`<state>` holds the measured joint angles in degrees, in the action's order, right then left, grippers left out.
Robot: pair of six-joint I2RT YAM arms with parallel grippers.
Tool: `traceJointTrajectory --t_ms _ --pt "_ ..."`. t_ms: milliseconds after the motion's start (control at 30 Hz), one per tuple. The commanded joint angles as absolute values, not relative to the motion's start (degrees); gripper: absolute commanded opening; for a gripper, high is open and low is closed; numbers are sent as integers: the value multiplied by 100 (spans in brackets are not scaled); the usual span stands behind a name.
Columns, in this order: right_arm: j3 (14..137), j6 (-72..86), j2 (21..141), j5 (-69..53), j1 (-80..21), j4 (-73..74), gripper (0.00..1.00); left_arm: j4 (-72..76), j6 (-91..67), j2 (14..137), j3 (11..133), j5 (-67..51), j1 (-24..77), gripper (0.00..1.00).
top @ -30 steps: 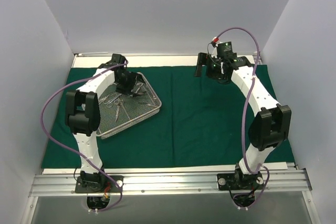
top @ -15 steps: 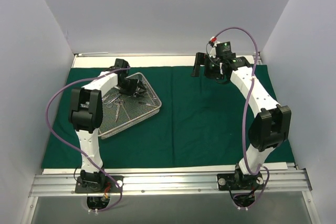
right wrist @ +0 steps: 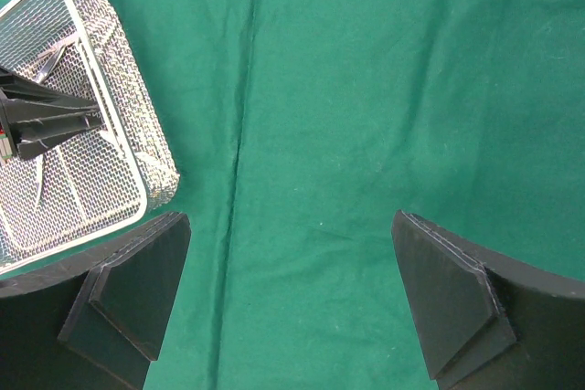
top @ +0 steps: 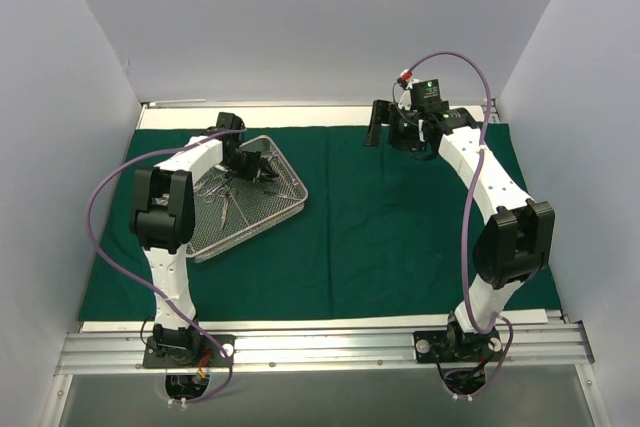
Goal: Open and lay out the surgical kit
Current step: Pick up the medical item from the container.
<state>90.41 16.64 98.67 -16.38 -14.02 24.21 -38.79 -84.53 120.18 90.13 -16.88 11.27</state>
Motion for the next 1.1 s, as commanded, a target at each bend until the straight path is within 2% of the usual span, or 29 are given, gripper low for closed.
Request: traceJointTrajectory --t_ms 0,233,367,700,967,1067 --pt "9237 1679 9756 -1626 -1424 2382 100 -3718 -8455 11795 9228 -1783 1081 18" --pt "9220 1723 9747 -1687 -1424 2338 100 -3815 -8385 11532 9097 -2065 949 14" --pt "9237 1731 9756 -1696 -1433 2320 100 -3499 -8367 11400 8833 -2267 853 2" --pt "9220 2170 10458 -2355 -1757 2145 100 -3313 -8139 11092 8657 -2489 940 2" --pt "9676 2600 11214 -1989 -2645 2162 100 -3507 -8086 11030 8526 -2522 1151 2" --pt "9747 2934 11469 -2020 -2654 2040 94 -3480 -7929 10855 8455 -2382 1143 2"
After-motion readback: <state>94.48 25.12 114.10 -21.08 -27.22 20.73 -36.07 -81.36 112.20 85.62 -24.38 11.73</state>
